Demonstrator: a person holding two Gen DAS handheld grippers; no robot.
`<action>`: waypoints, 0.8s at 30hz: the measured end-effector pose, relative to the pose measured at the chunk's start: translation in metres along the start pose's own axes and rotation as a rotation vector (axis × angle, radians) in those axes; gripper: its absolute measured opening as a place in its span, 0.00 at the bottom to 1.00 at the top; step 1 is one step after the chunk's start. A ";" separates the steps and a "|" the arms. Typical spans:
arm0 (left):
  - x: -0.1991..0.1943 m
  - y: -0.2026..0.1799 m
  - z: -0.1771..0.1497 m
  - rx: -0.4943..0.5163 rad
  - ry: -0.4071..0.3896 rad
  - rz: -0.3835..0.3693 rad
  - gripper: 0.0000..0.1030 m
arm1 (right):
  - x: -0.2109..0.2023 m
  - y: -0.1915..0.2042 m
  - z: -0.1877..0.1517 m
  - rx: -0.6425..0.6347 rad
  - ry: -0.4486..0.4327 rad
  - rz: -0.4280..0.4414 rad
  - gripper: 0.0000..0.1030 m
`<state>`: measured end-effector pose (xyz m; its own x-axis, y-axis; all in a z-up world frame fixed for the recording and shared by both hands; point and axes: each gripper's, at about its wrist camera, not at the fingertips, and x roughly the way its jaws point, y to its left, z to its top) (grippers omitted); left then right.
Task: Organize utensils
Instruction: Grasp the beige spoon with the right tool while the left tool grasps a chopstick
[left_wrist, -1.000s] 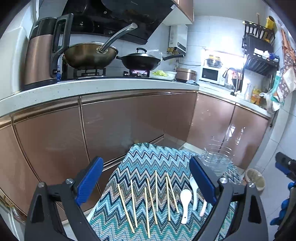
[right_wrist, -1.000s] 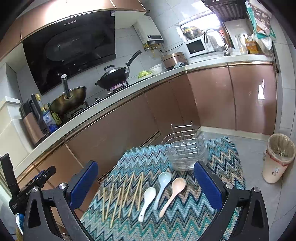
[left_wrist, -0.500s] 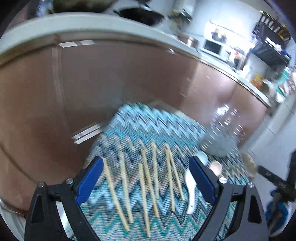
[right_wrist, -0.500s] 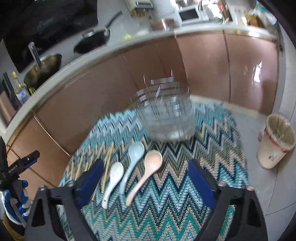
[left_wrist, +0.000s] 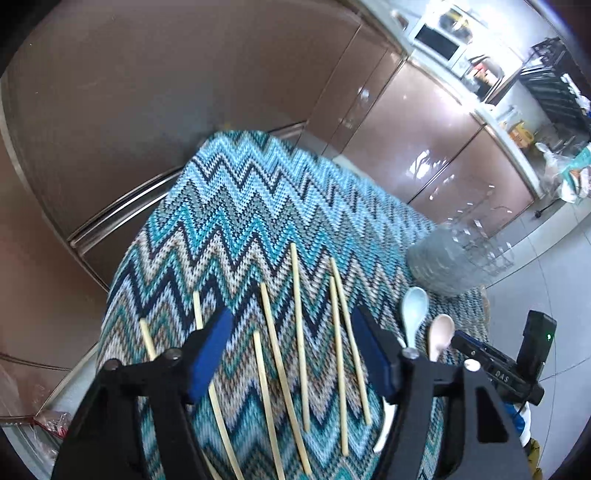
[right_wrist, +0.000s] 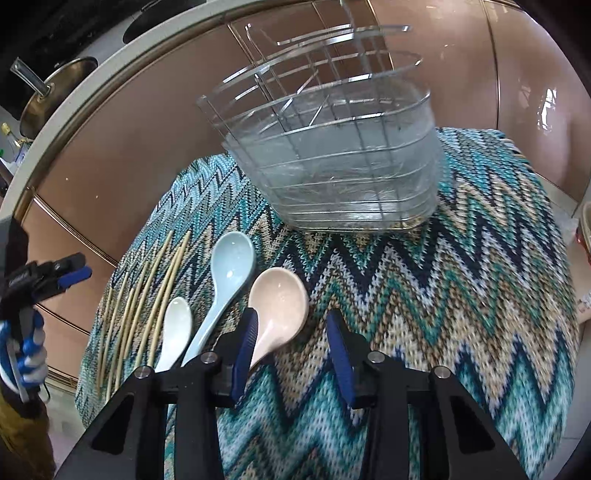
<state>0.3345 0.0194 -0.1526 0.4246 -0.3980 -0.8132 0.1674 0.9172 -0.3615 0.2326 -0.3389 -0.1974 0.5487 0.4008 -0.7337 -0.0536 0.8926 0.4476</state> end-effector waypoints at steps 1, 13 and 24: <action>0.009 0.002 0.006 -0.004 0.022 0.002 0.59 | 0.003 -0.002 0.002 -0.002 0.005 0.004 0.32; 0.089 0.012 0.025 -0.055 0.218 0.057 0.18 | 0.023 -0.006 0.015 -0.042 0.053 0.053 0.14; 0.098 0.014 0.021 -0.096 0.203 0.069 0.05 | 0.030 -0.008 0.021 -0.067 0.055 0.095 0.08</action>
<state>0.3971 -0.0065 -0.2276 0.2427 -0.3382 -0.9093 0.0549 0.9406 -0.3352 0.2669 -0.3377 -0.2125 0.4918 0.4932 -0.7176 -0.1593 0.8611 0.4827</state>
